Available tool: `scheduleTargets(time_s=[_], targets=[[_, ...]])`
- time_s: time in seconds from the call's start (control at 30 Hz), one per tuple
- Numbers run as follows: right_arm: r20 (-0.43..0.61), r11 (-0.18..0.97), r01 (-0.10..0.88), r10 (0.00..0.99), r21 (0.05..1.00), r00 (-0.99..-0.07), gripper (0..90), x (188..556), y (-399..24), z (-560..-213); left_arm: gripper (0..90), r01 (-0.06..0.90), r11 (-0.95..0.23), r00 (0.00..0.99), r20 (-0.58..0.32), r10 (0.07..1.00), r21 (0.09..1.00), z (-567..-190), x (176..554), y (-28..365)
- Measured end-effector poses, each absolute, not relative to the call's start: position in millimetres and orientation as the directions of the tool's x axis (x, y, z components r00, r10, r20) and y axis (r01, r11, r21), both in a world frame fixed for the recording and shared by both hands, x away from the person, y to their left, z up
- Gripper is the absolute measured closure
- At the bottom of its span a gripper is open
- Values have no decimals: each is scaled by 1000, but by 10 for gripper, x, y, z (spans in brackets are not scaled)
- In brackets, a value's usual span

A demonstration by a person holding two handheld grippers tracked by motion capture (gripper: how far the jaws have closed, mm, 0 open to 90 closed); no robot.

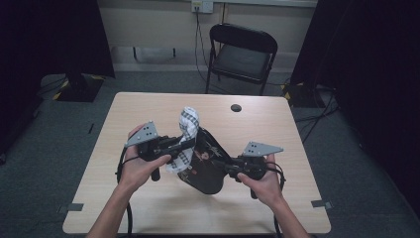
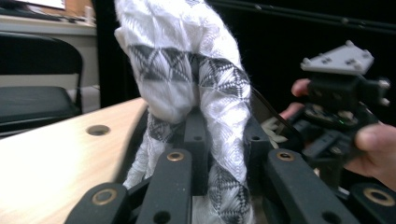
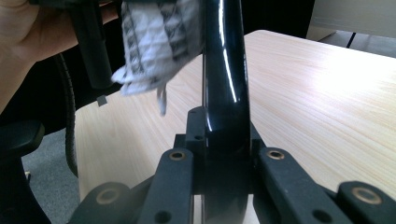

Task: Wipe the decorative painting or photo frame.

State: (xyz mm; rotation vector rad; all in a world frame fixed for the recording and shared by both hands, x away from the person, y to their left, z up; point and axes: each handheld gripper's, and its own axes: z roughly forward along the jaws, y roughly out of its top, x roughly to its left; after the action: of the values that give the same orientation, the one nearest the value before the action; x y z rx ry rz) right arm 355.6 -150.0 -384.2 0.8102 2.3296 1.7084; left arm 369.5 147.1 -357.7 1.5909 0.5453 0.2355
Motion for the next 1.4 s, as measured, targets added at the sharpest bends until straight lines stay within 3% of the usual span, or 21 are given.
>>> scheduleTargets(time_s=[0.07, 0.23, 0.43, 0.57, 1.07, 1.4], targets=[[197, 208, 337, 497, 918, -845, 812, 3558, -1501, -3844, 774, 207, -9, 873, -181, 454, 978, -3588, 3681, 1419], [197, 206, 337, 500, 919, -843, 811, 3559, -1500, -3846, 775, 158, -59, 845, -104, 525, 986, -3526, 3666, 1443], [196, 208, 336, 498, 919, -845, 810, 3560, -1498, -3844, 776, 193, -12, 787, -148, 599, 981, -3585, 3762, 1717], [193, 214, 335, 496, 918, -846, 811, 3565, -1493, -3837, 778, 206, -9, 793, -162, 588, 978, -3623, 3764, 1715], [194, 214, 339, 502, 916, -843, 810, 3566, -1487, -3836, 775, 157, -87, 815, -79, 574, 984, -3574, 3662, 1502], [191, 207, 328, 495, 922, -848, 709, 3533, -1564, -3794, 771, 164, -109, 791, -65, 609, 981, -3603, 3695, 1583]])
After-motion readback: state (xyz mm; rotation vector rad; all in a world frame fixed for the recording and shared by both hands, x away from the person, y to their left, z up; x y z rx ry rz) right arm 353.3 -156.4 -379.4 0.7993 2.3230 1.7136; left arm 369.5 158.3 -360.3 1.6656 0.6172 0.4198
